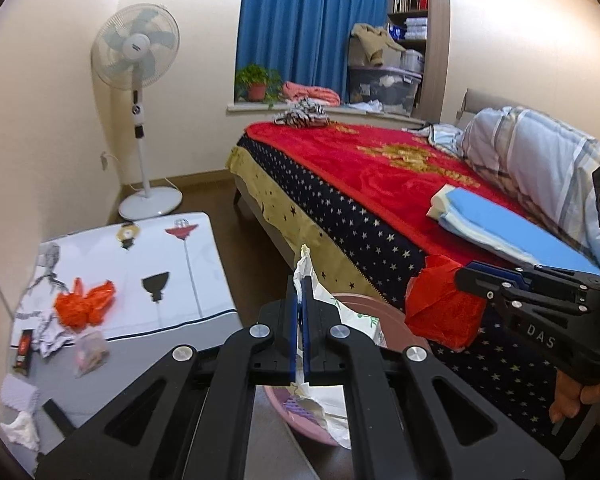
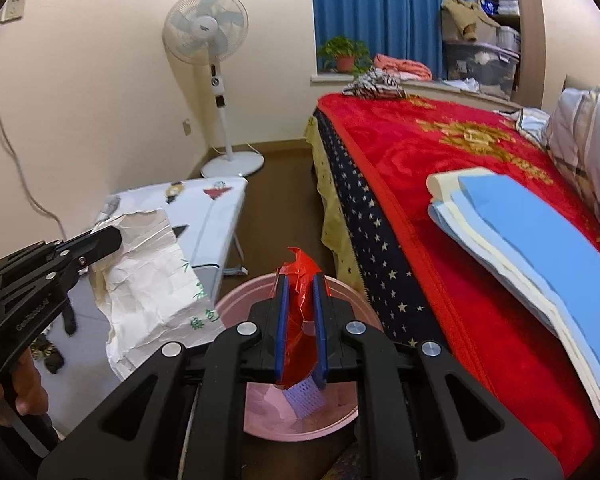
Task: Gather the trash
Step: 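Carry both bags over the pink wastebasket and open both grippers to drop them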
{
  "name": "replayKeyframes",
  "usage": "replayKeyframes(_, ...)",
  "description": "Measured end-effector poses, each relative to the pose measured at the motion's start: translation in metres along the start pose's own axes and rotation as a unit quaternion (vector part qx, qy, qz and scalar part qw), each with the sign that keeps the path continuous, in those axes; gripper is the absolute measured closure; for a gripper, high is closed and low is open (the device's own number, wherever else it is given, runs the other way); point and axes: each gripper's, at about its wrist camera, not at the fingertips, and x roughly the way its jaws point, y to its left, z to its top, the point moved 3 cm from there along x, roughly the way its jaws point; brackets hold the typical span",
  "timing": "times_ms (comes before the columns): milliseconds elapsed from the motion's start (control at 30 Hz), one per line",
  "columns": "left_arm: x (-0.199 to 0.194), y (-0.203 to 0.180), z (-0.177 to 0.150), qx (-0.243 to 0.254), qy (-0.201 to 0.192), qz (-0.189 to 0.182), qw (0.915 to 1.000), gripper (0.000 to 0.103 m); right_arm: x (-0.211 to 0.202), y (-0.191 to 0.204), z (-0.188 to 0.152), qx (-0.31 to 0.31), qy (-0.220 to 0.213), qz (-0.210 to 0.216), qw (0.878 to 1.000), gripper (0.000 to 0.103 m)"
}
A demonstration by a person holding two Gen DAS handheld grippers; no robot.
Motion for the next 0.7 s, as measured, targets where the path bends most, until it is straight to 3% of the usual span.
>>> replayKeyframes(433,0.092,-0.001,-0.03,-0.005,0.066,-0.014,0.9977,0.101,0.075,-0.015,-0.024,-0.003,0.071,-0.015,0.997,0.089)
replayKeyframes(467,0.094,0.0,-0.03,-0.007,0.069,-0.01,0.9975,0.096,0.079,-0.015,-0.027,0.001,0.079,-0.015,0.997,0.087)
replayKeyframes(533,0.099,0.005,-0.032,-0.012,0.077,0.005,0.997,0.06,0.083,-0.017,-0.029,0.009,0.09,-0.015,0.996,0.076)
replayKeyframes(567,0.099,0.008,-0.032,-0.015,0.076,0.03,0.9965,0.026,0.084,-0.018,-0.031,0.017,0.093,-0.017,0.995,0.052)
replayKeyframes(600,0.094,0.012,-0.032,-0.019,0.066,0.065,0.9955,0.011,0.082,-0.019,-0.031,0.025,0.088,-0.016,0.996,0.033)
replayKeyframes(633,0.09,0.014,-0.032,-0.021,0.057,0.078,0.9951,0.009,0.08,-0.019,-0.03,0.029,0.082,-0.017,0.996,0.031)
replayKeyframes(700,0.082,0.018,-0.031,-0.023,0.056,0.071,0.9956,0.008,0.075,-0.019,-0.027,0.024,0.074,-0.019,0.997,0.025)
